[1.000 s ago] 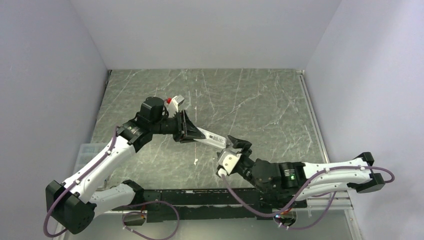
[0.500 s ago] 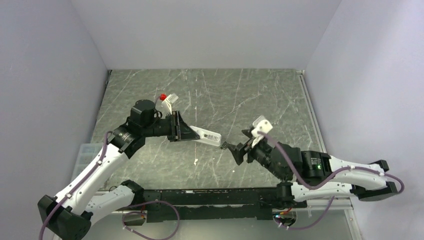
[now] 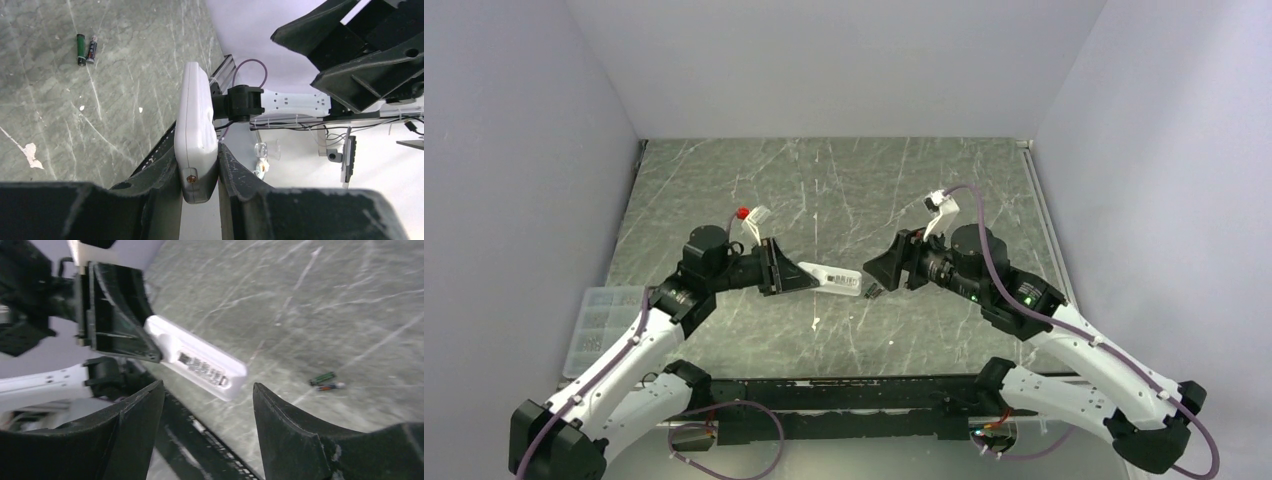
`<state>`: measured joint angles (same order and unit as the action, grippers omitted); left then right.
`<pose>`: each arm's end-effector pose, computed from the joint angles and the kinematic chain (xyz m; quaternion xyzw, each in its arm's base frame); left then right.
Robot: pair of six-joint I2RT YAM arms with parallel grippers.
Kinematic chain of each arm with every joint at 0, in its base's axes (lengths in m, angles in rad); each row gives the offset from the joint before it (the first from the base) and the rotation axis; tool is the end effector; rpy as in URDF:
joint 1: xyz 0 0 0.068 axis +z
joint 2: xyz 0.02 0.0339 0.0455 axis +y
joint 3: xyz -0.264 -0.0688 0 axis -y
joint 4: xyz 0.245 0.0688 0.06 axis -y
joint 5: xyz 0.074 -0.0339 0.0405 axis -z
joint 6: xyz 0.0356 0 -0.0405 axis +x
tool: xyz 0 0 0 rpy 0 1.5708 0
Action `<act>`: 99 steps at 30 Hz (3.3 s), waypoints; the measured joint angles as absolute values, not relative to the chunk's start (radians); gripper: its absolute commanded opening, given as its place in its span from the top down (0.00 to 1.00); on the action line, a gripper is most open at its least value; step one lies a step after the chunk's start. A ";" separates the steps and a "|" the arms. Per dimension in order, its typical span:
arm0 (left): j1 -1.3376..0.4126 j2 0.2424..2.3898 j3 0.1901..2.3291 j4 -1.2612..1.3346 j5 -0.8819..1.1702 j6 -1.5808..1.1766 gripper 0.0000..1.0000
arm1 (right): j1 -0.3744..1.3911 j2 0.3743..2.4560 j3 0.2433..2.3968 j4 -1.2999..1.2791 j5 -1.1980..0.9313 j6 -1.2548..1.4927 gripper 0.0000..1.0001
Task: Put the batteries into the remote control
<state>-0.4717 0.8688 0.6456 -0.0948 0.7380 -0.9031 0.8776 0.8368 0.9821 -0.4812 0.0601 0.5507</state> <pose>0.1646 -0.1109 0.2880 0.0448 0.7834 -0.5728 0.2372 0.1169 0.1373 0.3683 -0.1155 0.8070 0.3605 0.4533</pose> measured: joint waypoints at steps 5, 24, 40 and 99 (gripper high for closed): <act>-0.459 0.826 0.568 0.035 0.748 -0.969 1.00 | 0.795 0.836 0.899 -0.356 -0.171 0.671 0.33; -0.441 0.783 0.520 0.197 0.780 -1.041 1.00 | 0.756 0.830 0.731 -0.086 -0.429 0.922 0.33; -0.441 0.781 0.520 0.194 0.795 -1.037 1.00 | 0.756 0.826 0.731 -0.058 -0.376 0.950 0.33; -0.427 0.827 0.524 0.245 0.827 -1.072 1.00 | 0.911 0.836 0.731 -0.043 -0.114 0.858 0.30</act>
